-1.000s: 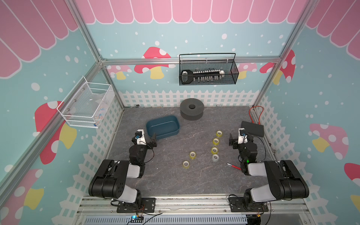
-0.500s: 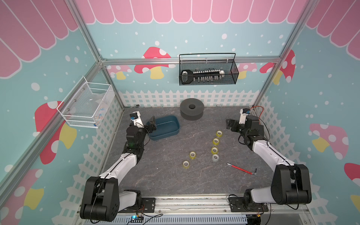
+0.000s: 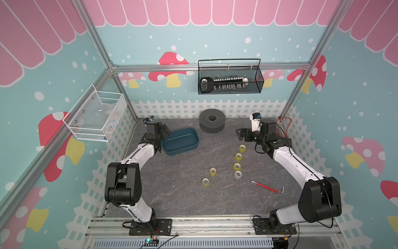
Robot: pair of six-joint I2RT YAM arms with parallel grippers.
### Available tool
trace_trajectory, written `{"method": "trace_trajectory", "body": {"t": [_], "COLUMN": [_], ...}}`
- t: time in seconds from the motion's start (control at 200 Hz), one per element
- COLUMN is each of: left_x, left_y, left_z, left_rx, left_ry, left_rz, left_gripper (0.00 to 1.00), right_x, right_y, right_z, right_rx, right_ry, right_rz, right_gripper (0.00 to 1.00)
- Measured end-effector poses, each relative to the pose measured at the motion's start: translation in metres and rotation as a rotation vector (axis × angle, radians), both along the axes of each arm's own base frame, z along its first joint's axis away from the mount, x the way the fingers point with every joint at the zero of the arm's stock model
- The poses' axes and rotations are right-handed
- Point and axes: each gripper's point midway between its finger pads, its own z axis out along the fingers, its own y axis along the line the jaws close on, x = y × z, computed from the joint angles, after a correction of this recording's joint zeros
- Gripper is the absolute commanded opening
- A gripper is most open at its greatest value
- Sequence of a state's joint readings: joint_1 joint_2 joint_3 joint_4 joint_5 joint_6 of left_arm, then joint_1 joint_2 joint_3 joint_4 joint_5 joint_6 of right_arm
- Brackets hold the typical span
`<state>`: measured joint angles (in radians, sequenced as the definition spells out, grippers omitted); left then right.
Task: Put the transparent tape into the storage box
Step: Pick up the storage box at the center of the board.
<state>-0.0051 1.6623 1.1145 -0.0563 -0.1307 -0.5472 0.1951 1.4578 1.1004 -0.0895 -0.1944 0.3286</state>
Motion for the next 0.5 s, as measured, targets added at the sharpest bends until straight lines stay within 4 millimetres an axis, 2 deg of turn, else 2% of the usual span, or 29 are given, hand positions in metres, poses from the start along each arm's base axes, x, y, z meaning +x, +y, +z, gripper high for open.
{"method": "trace_trajectory", "body": {"t": [0.17,0.32,0.4,0.5], "left_x": [0.003,0.003,-0.006,-0.015], "left_y": [0.011,0.011,0.011,0.011], "left_z": [-0.018,-0.067,-0.090,-0.101], "left_rx": [0.011,0.017,0.022,0.031], "left_ry": [0.081,0.201,0.268,0.307], "left_rz": [0.029,0.023,0.018,0.010], "left_gripper": [0.91,0.87,0.80,0.69], "right_x": [-0.003,0.000,0.002,0.004], "right_y": [0.006,0.010,0.011,0.012], "right_z": [-0.011,-0.024,-0.028,-0.028], "right_rx": [-0.046,-0.064,-0.068,-0.068], "right_ry": [0.025,0.056,0.070,0.071], "right_rz": [0.008,0.015,0.016,0.016], "right_gripper": [0.97,0.97,0.97,0.95]}}
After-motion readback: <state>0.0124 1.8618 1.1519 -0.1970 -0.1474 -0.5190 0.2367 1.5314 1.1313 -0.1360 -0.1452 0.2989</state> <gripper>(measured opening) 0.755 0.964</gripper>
